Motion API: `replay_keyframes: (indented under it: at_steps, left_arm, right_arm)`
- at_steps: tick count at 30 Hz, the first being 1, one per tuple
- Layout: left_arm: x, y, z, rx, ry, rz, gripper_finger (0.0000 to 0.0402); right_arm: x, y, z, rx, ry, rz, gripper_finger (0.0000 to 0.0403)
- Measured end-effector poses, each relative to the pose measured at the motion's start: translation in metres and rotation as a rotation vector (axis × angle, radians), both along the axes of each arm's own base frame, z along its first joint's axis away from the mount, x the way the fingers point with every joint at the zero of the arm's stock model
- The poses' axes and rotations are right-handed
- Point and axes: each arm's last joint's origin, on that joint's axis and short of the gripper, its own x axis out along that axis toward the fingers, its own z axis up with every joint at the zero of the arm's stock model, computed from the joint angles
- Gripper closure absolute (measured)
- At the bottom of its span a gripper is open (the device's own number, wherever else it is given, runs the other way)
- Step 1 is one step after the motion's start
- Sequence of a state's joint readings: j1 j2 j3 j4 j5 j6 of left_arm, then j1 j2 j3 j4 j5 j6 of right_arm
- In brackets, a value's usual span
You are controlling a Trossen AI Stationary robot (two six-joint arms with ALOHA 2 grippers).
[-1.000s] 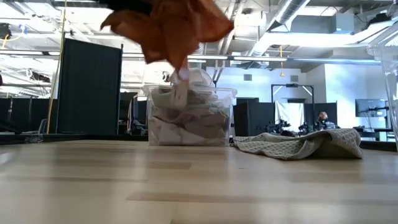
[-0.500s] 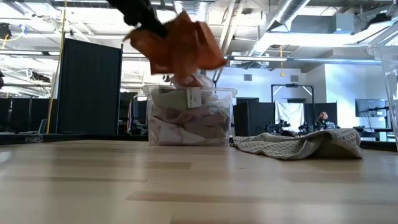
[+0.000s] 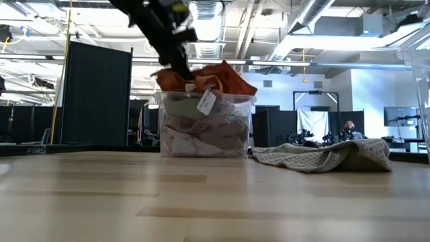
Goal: Sort towels by color in basket
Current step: Put the orange towel into the top transparent bin
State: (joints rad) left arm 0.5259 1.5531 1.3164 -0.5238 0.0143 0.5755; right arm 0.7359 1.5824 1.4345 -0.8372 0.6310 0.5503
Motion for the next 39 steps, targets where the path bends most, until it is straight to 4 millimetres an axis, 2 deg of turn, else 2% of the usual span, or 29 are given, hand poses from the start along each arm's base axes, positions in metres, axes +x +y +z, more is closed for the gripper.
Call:
replay_keyframes:
  at_steps: [9,13,18,22,27,33,39]
  left_arm:
    - [0.022,0.025,-0.061,-0.142,0.126,-0.004,0.0391]
    - [0.027,0.030,-0.073,-0.193,0.123,-0.014,0.0391]
    - [0.027,0.033,-0.075,-0.231,0.091,-0.023,0.0390]
    - [0.024,0.032,-0.069,-0.236,0.071,-0.008,0.0368]
    - [0.018,0.027,-0.055,-0.210,0.054,-0.001,0.0305]
    - [0.003,0.017,-0.020,-0.175,-0.030,0.008,0.0233]
    - [-0.018,0.003,0.017,-0.132,-0.121,0.004,0.0201]
  right_arm:
    - [-0.003,0.007,-0.002,0.004,-0.003,0.018,0.0207]
    - [-0.003,0.007,-0.002,0.008,-0.003,0.014,0.0207]
    - [-0.002,0.007,-0.002,0.013,-0.005,0.008,0.0207]
    - [-0.002,0.007,-0.002,0.013,-0.006,0.007,0.0207]
    - [-0.002,0.007,-0.002,0.014,-0.007,0.006,0.0207]
    - [-0.002,0.007,-0.002,0.016,-0.009,0.006,0.0207]
    - [-0.002,0.007,-0.002,0.015,-0.009,0.006,0.0207]
